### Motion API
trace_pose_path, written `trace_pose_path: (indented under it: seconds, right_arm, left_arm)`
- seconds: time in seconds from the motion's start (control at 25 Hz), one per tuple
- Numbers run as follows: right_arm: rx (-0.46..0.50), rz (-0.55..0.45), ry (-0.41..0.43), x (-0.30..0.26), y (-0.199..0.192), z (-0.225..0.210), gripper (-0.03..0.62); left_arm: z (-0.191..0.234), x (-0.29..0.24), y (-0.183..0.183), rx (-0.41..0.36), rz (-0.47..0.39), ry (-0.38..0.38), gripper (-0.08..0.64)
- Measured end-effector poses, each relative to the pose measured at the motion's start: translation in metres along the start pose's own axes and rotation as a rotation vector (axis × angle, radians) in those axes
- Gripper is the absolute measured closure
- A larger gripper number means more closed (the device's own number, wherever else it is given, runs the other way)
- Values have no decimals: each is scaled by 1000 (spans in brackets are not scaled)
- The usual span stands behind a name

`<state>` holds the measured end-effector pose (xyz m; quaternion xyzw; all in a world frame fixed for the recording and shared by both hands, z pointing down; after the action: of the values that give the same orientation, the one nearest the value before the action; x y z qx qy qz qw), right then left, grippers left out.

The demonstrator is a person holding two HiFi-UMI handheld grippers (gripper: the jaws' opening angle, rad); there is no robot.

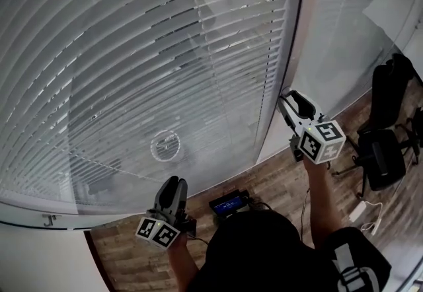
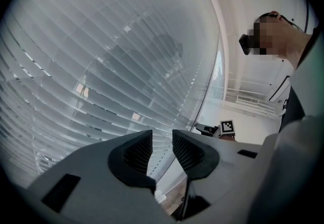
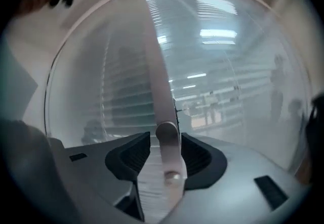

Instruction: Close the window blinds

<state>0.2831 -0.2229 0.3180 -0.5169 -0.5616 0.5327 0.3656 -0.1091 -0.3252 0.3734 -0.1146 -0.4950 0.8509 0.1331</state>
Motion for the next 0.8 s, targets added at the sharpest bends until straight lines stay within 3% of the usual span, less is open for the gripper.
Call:
trace_pose_path:
  seconds: [0.08, 0.16, 0.24, 0.32, 0.4, 0.44, 0.64, 0.72, 0.8]
  right_arm:
    - [302, 46, -112, 0, 5, 7, 416]
    - [462, 73, -188, -1, 8, 11, 417]
    - [533, 94, -242, -1, 7, 10, 428]
    - [514, 104, -255, 0, 5, 8, 462]
    - [386, 91, -217, 1, 5, 4, 463]
    - [273, 74, -180, 1, 4, 0, 463]
    - [-554, -75, 154, -3, 4, -15, 463]
    - [-708, -113, 230, -4, 5, -16, 463]
    - [-700, -122, 250, -4, 5, -15, 463]
  left_arm:
    - [0, -2, -1, -1, 3, -1, 425]
    - [-1, -4, -2, 1, 6, -4, 425]
    - [-2, -4, -5, 1, 6, -7, 425]
    - [-1, -4, -7, 2, 4, -6, 425]
    - [0, -3, -7, 4, 2, -2, 425]
    - [0, -3, -6, 4, 1, -1, 425]
    - [-2, -5, -3, 5, -1, -2, 426]
    - [-1, -5, -2, 5, 0, -3, 426]
    - [-1, -5, -2, 4, 1, -4, 425]
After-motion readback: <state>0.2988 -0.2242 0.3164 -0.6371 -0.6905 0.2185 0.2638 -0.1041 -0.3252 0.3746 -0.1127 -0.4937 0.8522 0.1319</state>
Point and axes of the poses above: the fingertips, and each gripper's own axes: x backward along the fingers, z to its left, y out of its top, the point moved 5 cm from there along x, backward along the fingers, and after that the axes turned 3 degrees about z, right-handed, at the moved point
